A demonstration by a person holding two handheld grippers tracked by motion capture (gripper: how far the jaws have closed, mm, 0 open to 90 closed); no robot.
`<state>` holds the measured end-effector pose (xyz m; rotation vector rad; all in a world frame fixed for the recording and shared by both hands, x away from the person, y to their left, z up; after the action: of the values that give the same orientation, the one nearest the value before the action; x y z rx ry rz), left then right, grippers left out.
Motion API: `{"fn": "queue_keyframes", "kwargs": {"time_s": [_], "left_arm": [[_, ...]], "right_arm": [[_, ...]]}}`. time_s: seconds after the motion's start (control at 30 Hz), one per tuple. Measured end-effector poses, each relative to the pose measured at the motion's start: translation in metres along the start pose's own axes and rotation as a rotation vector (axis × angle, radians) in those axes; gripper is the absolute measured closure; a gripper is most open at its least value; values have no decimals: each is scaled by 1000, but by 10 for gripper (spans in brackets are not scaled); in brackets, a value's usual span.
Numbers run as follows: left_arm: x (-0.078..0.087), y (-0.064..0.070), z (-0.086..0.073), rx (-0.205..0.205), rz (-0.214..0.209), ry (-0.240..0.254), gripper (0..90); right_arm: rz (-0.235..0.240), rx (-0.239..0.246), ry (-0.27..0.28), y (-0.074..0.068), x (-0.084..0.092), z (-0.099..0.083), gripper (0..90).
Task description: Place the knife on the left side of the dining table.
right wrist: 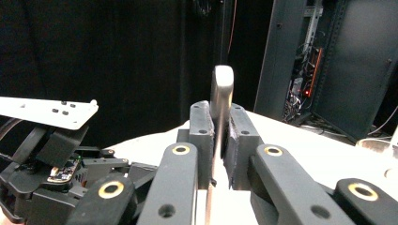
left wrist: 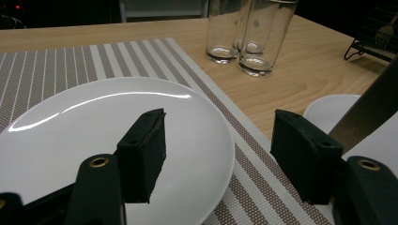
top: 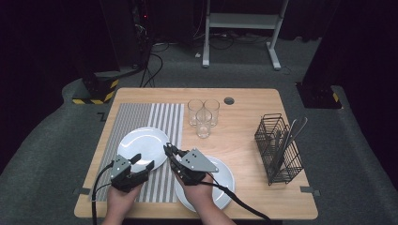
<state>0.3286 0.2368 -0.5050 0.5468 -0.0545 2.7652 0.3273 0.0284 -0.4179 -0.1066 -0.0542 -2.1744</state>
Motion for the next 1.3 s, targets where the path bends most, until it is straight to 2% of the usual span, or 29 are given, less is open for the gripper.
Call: {"fn": "queue_keyframes", "kwargs": {"time_s": [0.33, 0.7, 0.9, 1.3], "left_arm": [[0, 2, 0, -4, -4, 0, 358], [1, 4, 1, 2, -27, 4, 343], [2, 4, 3, 5, -28, 14, 343], [20, 8, 21, 9, -46, 72, 343]], "right_arm": [[6, 0, 6, -2, 2, 2, 830], [13, 2, -17, -6, -1, -6, 829], [10, 7, -6, -5, -1, -7, 828], [7, 9, 13, -5, -1, -10, 826]]}}
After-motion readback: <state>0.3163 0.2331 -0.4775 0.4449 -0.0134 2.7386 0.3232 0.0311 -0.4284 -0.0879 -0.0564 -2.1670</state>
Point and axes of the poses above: each handheld gripper's, and its own axes: x roughly backward along the jaws, z roughly out of its top, y roughly to its right, the point moved 3 cm from there along -x, roughly forward along the jaws, and after that the axes turned 8 degrees about z, right-handed, at the moved point
